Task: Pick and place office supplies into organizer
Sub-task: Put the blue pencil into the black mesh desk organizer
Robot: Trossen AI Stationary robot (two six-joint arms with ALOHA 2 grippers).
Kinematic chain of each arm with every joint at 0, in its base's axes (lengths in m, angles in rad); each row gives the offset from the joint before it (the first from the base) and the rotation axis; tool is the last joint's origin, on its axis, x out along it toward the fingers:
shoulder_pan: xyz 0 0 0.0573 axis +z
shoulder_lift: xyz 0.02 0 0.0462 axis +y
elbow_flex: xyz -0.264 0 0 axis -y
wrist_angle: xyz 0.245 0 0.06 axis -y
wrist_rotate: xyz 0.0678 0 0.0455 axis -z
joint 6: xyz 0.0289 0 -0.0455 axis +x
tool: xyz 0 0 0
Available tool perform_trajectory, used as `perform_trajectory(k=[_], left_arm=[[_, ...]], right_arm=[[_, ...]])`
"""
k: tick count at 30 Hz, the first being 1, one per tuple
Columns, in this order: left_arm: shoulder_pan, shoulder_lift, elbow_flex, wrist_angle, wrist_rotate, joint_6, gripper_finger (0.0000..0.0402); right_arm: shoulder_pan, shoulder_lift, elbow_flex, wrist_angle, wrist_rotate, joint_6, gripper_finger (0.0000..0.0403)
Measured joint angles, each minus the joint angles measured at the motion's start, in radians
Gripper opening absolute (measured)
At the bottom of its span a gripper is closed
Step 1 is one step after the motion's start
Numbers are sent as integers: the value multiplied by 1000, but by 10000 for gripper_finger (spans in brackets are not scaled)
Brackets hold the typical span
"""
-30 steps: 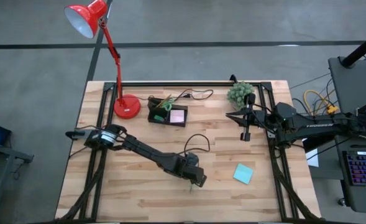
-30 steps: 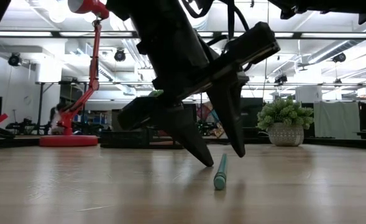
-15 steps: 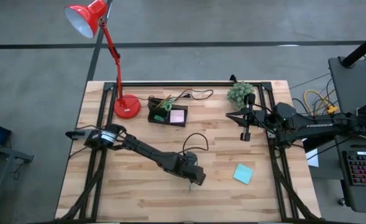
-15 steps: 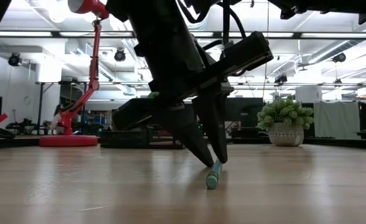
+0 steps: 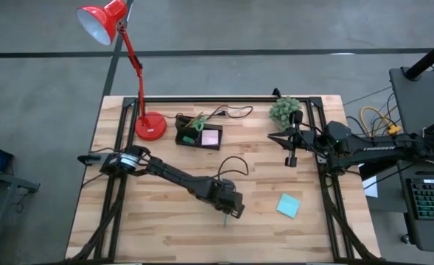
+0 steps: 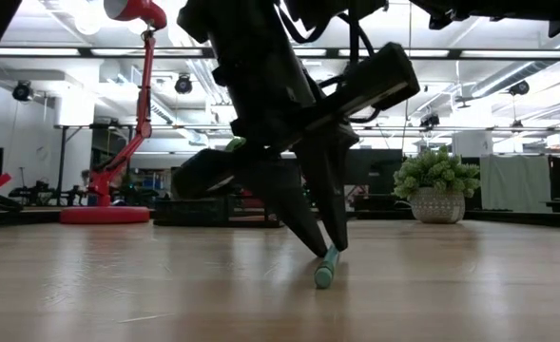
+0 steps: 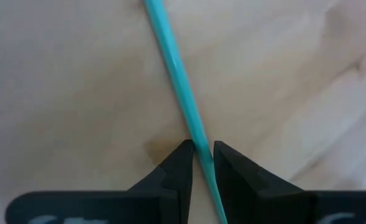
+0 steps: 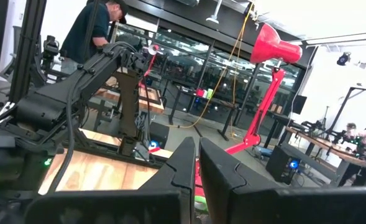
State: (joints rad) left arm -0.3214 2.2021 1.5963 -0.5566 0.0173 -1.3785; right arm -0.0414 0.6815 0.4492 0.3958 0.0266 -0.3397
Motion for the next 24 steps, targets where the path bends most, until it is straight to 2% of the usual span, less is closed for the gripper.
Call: perform_trajectory(k=[5, 15, 24], left_arm=[[4, 0, 1, -19, 60, 0, 54], [5, 8, 1, -29, 66, 4, 52], [6, 8, 0, -37, 76, 29, 6]], right_arm=[[0, 0, 0, 0, 0, 0, 13], [0, 0, 0, -4, 0, 0, 13], [0, 0, 0, -4, 0, 0, 13]])
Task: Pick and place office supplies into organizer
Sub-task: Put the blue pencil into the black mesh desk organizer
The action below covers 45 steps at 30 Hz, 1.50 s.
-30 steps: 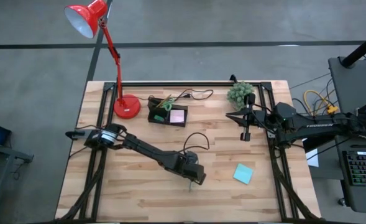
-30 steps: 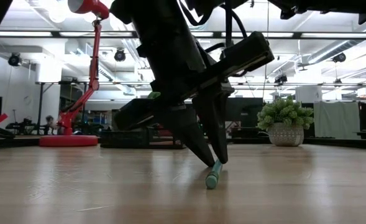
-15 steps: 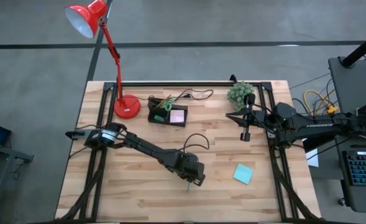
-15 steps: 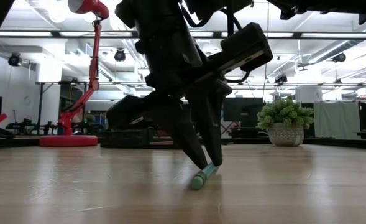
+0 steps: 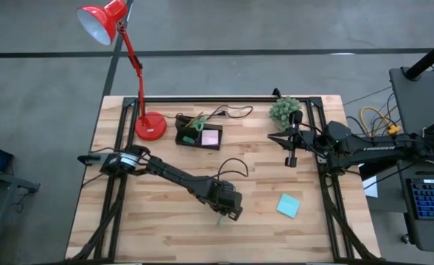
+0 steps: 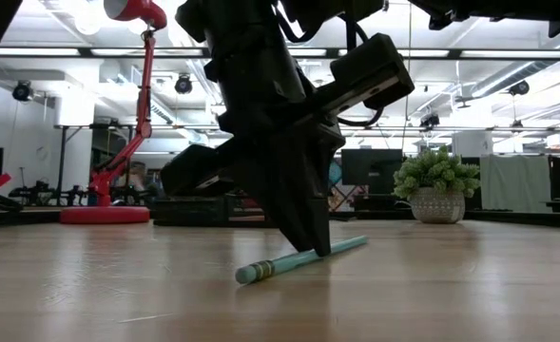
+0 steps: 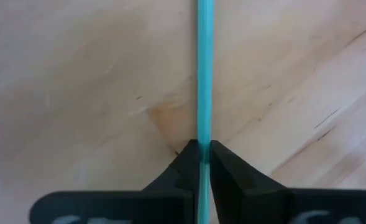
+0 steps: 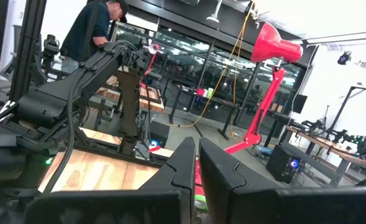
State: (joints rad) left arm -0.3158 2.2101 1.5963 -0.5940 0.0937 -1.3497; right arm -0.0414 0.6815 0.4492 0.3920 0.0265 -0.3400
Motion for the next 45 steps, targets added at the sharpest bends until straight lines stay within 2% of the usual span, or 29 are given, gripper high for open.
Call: perform_trajectory(k=[19, 45], left_arm=[[6, -46, -3, 6, 2, 57, 1], [14, -49, 37, 8, 10, 106, 1]], right_arm=[[0, 0, 0, -4, 0, 0, 13], [0, -1, 0, -15, 0, 0, 13]])
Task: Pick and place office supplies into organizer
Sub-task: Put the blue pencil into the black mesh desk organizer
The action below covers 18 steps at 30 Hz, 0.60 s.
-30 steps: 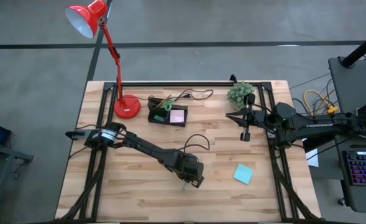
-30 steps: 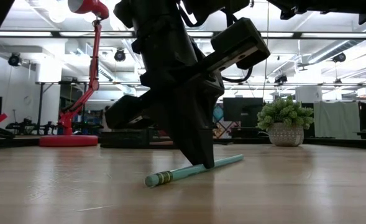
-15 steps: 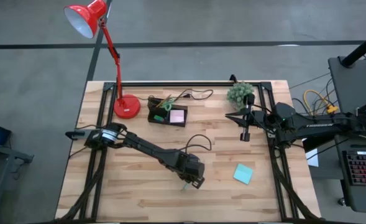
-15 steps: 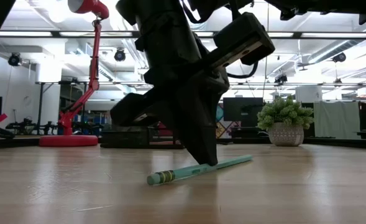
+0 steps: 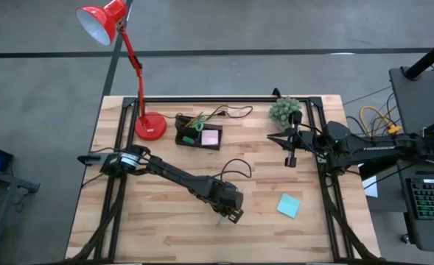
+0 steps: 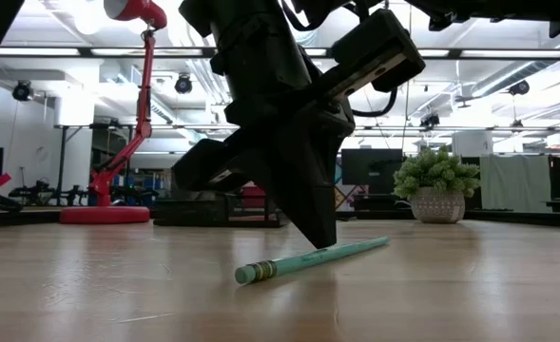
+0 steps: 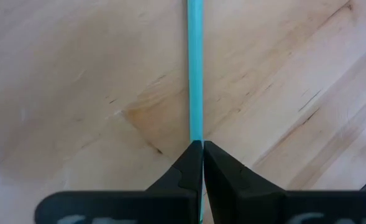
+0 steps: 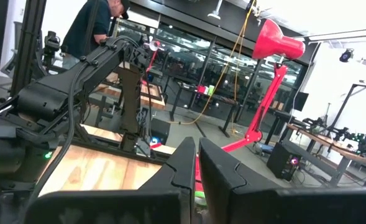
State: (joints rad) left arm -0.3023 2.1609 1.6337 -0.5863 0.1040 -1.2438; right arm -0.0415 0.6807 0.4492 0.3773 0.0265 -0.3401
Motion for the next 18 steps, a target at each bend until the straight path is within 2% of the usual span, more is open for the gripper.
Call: perform_trajectory(k=[10, 18], left_arm=[[3, -24, 2, 1, 4, 29, 2], [1, -80, 28, 2, 10, 21, 66]], right_arm=[[0, 0, 0, 0, 0, 0, 13], [0, 0, 0, -1, 0, 0, 13]])
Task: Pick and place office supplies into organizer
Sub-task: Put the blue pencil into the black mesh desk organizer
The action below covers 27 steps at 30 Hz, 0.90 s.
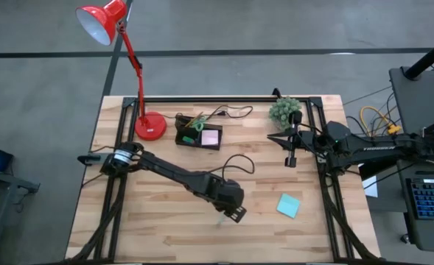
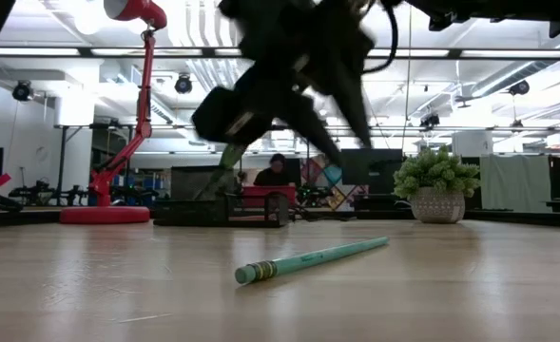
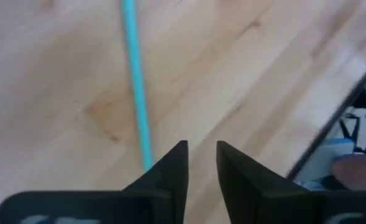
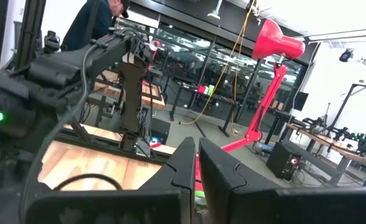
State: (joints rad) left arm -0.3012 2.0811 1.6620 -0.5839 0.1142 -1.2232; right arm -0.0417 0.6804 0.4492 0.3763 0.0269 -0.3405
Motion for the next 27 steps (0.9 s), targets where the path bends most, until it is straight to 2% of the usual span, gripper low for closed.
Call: perform_trajectory(k=[5, 10, 15, 23, 27], left_arm=[[-17, 0, 105, -2, -32, -25, 85], [-57, 0, 215, -2, -131, -19, 86], [-128, 4, 264, -13, -324, 7, 86], [-210, 3, 278, -2, -771, 268, 86], [-211, 3, 262, 12, -808, 362, 86]], right_arm=[[0, -6, 0, -3, 0, -8, 13], [0, -18, 0, -8, 0, 1, 13], [0, -25, 0, -27, 0, -1, 13], [0, -29, 0, -29, 0, 4, 13], [0, -33, 0, -29, 0, 11, 13]])
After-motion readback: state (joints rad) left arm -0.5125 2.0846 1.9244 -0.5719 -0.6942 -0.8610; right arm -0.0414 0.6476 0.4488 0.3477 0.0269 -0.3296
